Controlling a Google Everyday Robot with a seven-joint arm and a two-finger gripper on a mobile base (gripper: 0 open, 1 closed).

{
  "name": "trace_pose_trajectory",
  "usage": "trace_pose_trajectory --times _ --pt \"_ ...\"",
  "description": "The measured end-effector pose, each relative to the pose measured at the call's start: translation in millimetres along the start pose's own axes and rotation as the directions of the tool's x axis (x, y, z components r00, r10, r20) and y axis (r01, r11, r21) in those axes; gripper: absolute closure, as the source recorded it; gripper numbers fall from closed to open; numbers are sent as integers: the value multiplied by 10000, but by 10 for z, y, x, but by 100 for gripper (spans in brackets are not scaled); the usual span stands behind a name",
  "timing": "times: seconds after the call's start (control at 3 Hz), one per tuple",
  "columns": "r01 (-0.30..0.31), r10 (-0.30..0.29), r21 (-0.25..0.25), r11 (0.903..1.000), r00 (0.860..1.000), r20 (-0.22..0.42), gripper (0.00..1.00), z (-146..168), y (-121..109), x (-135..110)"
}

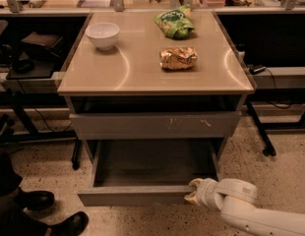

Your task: Open middle drawer

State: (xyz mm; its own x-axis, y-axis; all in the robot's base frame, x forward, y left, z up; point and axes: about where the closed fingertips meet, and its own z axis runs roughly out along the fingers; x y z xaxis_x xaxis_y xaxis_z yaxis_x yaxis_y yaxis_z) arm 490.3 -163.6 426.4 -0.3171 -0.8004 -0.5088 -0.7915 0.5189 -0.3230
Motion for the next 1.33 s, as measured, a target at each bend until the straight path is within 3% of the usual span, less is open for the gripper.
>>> trace_pose_trajectory --times 1.33 --pt "-84 83 60 9999 9999 111 100 -74 107 53"
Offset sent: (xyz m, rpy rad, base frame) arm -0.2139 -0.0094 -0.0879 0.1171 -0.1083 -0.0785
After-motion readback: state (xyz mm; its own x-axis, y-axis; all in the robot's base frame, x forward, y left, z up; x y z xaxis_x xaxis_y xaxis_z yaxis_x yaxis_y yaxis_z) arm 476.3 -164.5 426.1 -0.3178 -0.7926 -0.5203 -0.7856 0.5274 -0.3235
